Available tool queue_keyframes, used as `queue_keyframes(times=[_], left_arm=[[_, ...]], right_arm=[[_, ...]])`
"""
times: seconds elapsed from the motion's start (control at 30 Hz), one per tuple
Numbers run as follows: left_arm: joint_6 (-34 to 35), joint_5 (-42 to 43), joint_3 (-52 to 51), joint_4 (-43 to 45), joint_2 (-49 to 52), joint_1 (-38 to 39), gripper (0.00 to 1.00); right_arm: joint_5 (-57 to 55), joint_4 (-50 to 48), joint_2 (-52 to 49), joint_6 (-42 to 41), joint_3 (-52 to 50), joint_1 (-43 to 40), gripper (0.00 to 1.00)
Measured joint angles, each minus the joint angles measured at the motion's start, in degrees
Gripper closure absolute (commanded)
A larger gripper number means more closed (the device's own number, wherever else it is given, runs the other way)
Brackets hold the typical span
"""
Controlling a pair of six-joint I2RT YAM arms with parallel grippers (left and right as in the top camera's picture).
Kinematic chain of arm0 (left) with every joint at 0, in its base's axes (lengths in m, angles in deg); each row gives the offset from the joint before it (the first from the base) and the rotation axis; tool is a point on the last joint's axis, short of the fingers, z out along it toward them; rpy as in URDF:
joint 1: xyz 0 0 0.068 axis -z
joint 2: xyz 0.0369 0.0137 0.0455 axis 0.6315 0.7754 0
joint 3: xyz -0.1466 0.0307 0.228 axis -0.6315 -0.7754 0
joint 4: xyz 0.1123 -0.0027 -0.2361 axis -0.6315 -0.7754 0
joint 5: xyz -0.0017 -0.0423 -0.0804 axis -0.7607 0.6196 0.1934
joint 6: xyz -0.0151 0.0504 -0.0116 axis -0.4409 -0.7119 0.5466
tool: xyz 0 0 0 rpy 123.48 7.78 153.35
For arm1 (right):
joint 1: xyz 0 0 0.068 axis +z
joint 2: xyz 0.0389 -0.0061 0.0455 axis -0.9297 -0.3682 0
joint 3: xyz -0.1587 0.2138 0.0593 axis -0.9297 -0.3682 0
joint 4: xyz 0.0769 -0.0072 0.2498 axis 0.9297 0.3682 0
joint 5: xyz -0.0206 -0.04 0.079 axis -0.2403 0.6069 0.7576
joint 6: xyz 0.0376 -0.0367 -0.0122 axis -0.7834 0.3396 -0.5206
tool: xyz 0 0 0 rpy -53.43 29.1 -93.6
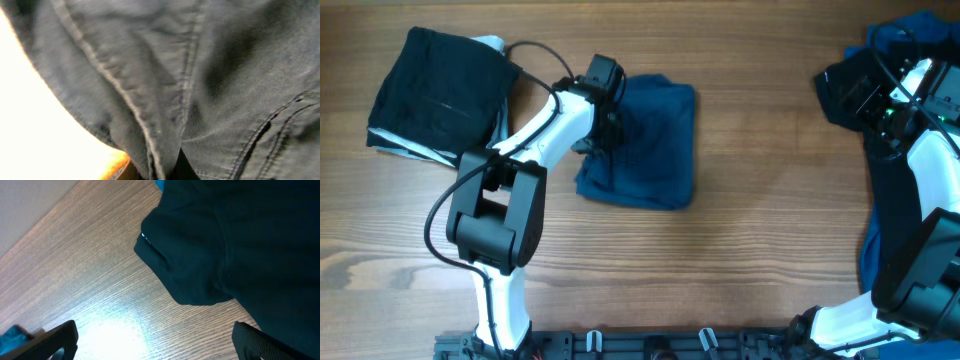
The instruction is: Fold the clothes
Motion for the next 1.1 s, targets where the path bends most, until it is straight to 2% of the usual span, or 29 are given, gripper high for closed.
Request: queue_keyframes(times=[0.1, 0.27, 0.53, 0.77, 0.97, 1.1], left_arm=[[-0.2, -3.5, 4.4, 0.4, -2.3, 0.0, 0.96], [-0.2, -5.7, 6.8, 3.5, -11.8, -2.6, 0.96], [2.5, -6.8, 6.8, 15.4, -20.0, -17.5, 0.96], [5.3, -5.4, 6.8, 17.4, -20.2, -30.9, 0.96], [5.7, -0.9, 7.5, 13.5, -10.2, -36.0, 0.96], [4.1, 0.3, 7.5, 12.7, -9.2, -38.3, 0.96]], right_arm=[[0.0, 0.0, 0.0, 0.0, 0.0, 0.0, 0.01], [0.0, 0.0, 0.0, 0.0, 0.0, 0.0, 0.01], [0.0, 0.0, 0.0, 0.0, 0.0, 0.0, 0.0], [0.0, 0.0, 0.0, 0.0, 0.0, 0.0, 0.0], [0.0, 0.0, 0.0, 0.0, 0.0, 0.0, 0.0], [0.0, 0.0, 0.0, 0.0, 0.0, 0.0, 0.0]])
